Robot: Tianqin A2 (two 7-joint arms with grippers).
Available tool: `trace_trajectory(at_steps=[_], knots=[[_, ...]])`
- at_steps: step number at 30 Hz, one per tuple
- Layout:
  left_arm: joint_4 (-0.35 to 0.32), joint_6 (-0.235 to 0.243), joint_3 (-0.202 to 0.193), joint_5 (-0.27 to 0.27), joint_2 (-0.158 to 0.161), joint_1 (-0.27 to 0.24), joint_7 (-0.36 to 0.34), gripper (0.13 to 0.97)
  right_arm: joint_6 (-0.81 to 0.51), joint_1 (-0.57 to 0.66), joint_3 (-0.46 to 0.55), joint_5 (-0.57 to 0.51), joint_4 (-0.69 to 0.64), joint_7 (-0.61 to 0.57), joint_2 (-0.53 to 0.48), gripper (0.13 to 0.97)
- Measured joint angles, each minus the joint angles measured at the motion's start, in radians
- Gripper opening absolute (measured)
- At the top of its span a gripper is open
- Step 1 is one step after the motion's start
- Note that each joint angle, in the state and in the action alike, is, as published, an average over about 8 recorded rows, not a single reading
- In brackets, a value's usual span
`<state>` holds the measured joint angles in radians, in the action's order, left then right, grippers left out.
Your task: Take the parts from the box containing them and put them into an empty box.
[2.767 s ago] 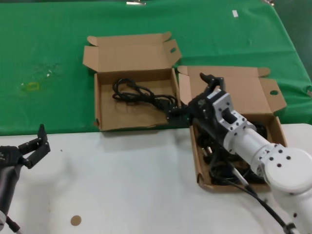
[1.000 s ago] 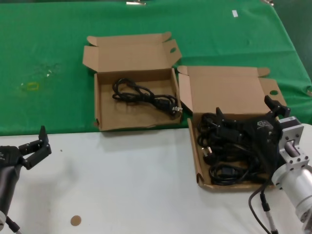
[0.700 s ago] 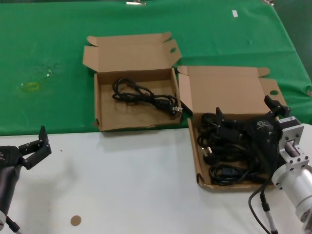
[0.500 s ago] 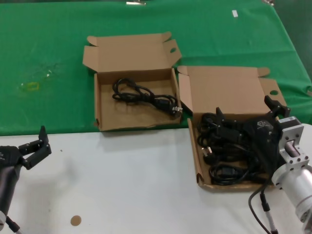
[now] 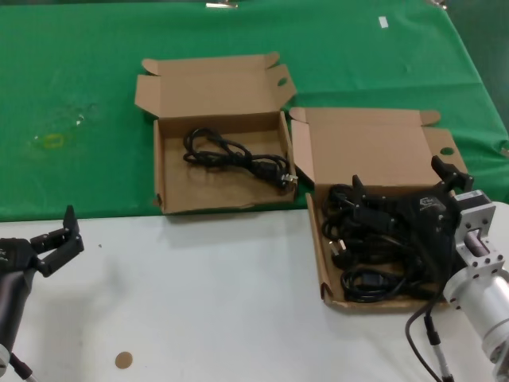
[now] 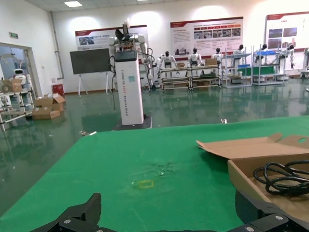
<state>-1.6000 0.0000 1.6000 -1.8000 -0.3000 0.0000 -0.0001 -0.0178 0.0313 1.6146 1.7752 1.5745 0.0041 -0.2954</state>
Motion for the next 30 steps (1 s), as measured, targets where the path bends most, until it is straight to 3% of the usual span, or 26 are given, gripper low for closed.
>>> trace_trajectory(at_steps=[30], knots=[[0.000,0.000,0.000,0.000,0.000,0.000,0.000,0.966,0.000,0.000,0.000,0.000,0.000,0.000,0.000,0.966]])
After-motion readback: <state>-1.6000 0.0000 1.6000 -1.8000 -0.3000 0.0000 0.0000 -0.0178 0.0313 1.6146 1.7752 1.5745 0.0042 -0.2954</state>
